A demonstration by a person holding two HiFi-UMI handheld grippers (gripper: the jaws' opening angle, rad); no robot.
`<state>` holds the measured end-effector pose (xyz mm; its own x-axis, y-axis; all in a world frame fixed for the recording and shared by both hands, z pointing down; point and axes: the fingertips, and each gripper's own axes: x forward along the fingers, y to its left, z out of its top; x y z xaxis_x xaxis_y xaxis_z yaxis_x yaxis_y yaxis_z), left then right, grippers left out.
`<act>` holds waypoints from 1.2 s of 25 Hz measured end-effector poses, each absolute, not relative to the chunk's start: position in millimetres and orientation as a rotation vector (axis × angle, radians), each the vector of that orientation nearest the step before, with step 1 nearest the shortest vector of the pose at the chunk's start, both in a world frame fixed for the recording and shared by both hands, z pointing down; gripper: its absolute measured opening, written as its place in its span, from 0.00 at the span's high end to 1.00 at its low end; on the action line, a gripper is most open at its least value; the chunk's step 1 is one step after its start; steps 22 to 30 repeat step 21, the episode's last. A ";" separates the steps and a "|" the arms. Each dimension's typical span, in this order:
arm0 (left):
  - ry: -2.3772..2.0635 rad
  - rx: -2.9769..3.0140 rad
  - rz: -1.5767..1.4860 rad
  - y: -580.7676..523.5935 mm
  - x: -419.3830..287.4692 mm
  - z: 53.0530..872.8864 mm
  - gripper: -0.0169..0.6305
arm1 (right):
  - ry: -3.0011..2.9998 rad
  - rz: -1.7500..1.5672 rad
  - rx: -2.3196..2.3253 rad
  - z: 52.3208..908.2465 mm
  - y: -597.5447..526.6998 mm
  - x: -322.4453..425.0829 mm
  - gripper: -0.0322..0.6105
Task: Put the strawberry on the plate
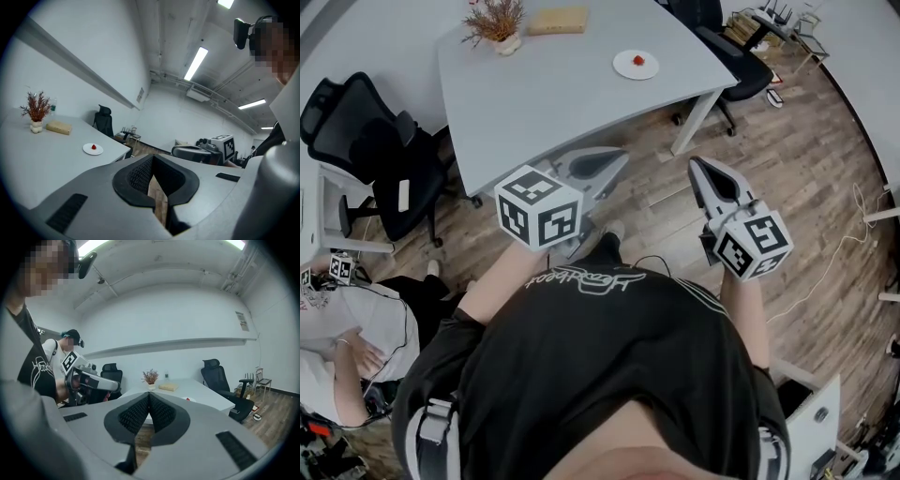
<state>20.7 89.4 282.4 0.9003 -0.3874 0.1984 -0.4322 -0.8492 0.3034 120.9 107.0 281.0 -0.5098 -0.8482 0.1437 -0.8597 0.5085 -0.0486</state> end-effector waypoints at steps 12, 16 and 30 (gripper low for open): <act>-0.603 2.713 0.169 79.9 17.7 280.6 0.96 | -2.624 0.177 1.515 278.8 97.9 121.2 0.94; -0.603 2.707 0.163 77.4 16.0 282.7 0.96 | -2.615 0.182 1.516 281.7 95.3 120.9 0.94; -0.603 2.704 0.163 71.1 18.5 283.7 0.96 | -2.612 0.186 1.521 283.0 89.7 123.6 0.94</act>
